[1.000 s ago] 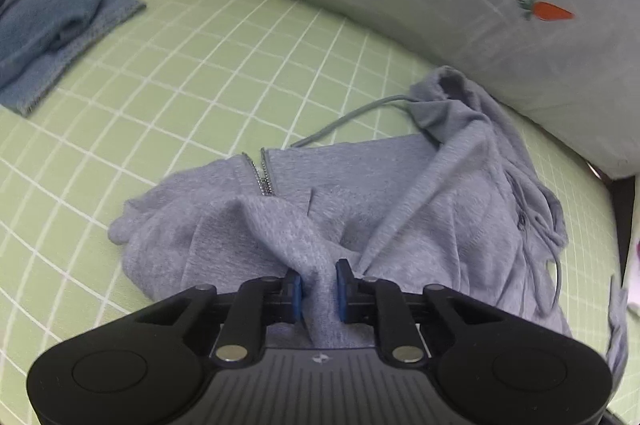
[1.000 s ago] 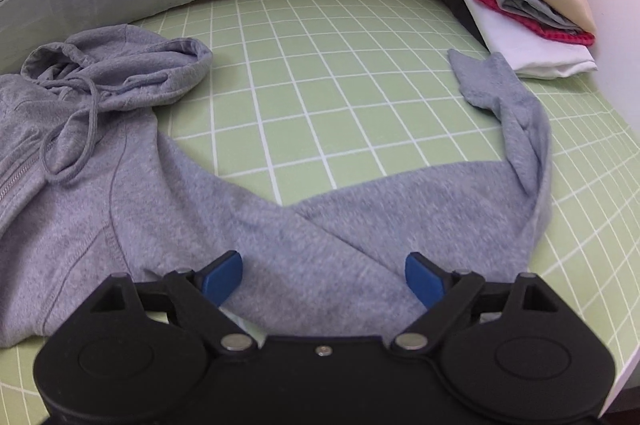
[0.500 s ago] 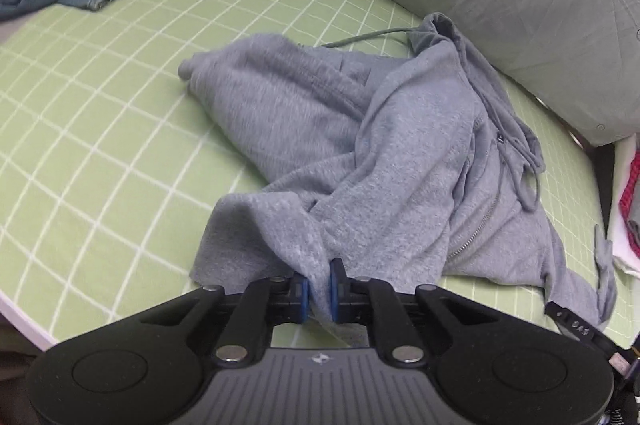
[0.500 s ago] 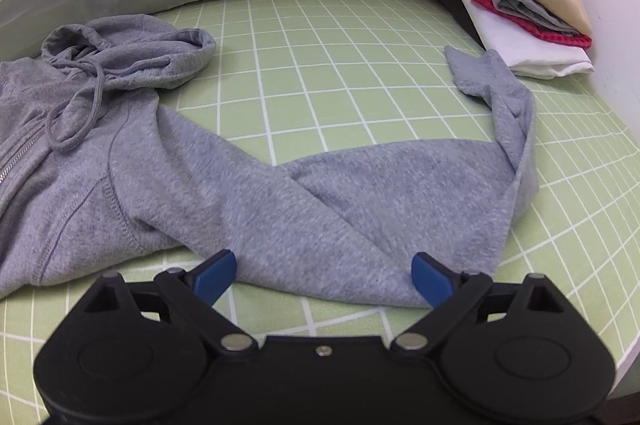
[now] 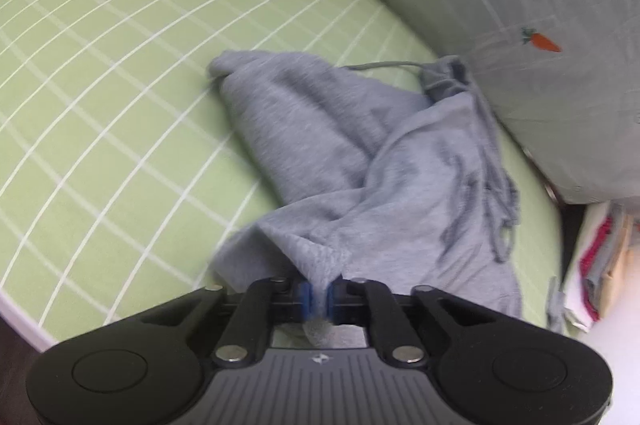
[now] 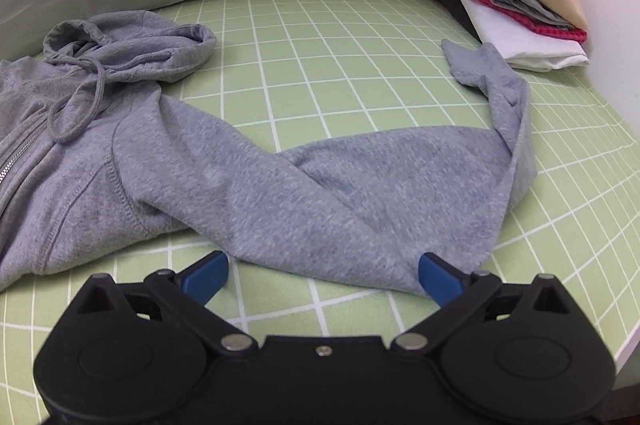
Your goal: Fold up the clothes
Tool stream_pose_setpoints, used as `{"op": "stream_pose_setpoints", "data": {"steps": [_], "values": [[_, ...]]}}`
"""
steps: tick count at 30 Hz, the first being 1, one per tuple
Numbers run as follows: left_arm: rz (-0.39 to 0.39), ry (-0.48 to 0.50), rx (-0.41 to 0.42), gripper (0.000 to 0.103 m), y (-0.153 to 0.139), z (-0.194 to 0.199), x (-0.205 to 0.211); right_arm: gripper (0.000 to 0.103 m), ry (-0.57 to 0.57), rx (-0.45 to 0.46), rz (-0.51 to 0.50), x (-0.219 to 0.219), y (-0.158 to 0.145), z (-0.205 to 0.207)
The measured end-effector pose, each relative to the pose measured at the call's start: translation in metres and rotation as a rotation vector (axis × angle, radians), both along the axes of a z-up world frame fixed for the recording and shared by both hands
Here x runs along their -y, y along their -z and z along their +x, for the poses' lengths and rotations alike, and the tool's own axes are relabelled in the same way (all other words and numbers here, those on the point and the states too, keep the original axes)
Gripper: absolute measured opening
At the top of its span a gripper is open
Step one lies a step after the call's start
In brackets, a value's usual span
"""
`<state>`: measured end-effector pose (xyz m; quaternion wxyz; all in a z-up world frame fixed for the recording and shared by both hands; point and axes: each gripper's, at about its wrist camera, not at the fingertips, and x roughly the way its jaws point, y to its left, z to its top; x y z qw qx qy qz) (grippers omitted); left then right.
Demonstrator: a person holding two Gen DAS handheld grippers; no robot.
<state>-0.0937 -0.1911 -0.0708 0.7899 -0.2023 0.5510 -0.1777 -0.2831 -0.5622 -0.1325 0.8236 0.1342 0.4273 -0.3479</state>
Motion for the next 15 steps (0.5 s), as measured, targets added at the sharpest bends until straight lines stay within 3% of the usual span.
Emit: {"op": "stream_pose_setpoints", "data": {"steps": [5,10,15], "values": [[0.025,0.013,0.208,0.006,-0.061,0.022,-0.006,0.103,0.029,-0.008,-0.027,-0.005,0.0,0.004],[0.051,-0.038,0.429,0.006,-0.127,0.074,-0.03,0.103,0.077,-0.012,-0.033,-0.006,0.0,0.008],[0.113,-0.031,0.545,0.006,-0.155,0.143,-0.039,0.103,0.131,-0.024,-0.047,-0.006,-0.001,0.015]]}}
